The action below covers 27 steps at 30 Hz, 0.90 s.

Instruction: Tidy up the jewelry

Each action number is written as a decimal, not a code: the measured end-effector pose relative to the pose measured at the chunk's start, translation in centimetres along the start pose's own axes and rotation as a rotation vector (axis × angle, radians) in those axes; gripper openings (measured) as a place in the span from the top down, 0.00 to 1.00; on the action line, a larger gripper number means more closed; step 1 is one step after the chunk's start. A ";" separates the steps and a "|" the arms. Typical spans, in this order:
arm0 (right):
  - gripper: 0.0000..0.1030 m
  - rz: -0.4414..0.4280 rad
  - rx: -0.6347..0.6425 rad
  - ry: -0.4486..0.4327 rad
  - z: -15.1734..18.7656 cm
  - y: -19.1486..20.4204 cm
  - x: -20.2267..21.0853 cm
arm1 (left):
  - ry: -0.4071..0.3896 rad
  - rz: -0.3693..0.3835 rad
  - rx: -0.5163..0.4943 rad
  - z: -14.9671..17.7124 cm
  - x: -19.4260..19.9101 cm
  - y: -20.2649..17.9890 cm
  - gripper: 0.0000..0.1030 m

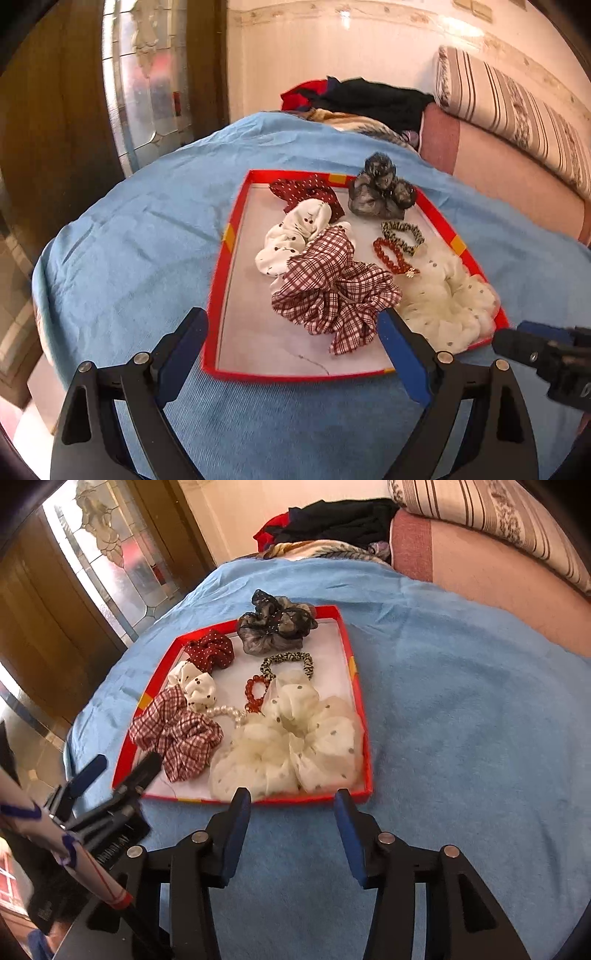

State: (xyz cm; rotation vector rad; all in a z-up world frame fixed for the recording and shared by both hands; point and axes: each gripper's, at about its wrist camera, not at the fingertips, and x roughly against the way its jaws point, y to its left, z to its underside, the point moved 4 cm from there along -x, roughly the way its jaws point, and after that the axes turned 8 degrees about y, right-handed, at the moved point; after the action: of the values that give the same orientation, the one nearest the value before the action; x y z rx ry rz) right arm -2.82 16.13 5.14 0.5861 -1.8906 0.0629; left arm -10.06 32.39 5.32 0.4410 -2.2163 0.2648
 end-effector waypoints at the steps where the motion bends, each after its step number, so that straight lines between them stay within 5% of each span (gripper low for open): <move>1: 0.50 0.018 0.010 -0.010 0.3 -0.1 0.4 | -0.012 0.006 0.011 0.1 0.6 0.0 0.11; 8: 0.41 0.140 0.039 -0.077 2.2 -0.9 3.2 | -0.115 0.005 0.013 0.7 6.6 -1.2 0.00; 16: 0.26 0.240 0.063 -0.213 5.1 -1.7 9.6 | -0.197 -0.024 -0.090 2.4 13.2 -3.9 0.00; 27: 0.20 0.301 0.096 -0.337 9.4 -1.2 15.9 | -0.200 -0.128 -0.186 4.7 18.1 -6.0 0.00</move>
State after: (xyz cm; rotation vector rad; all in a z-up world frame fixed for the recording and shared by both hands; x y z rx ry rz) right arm -14.81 6.35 15.31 0.3880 -2.3038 0.2658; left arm -21.60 21.28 16.76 0.5228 -2.3686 -0.0557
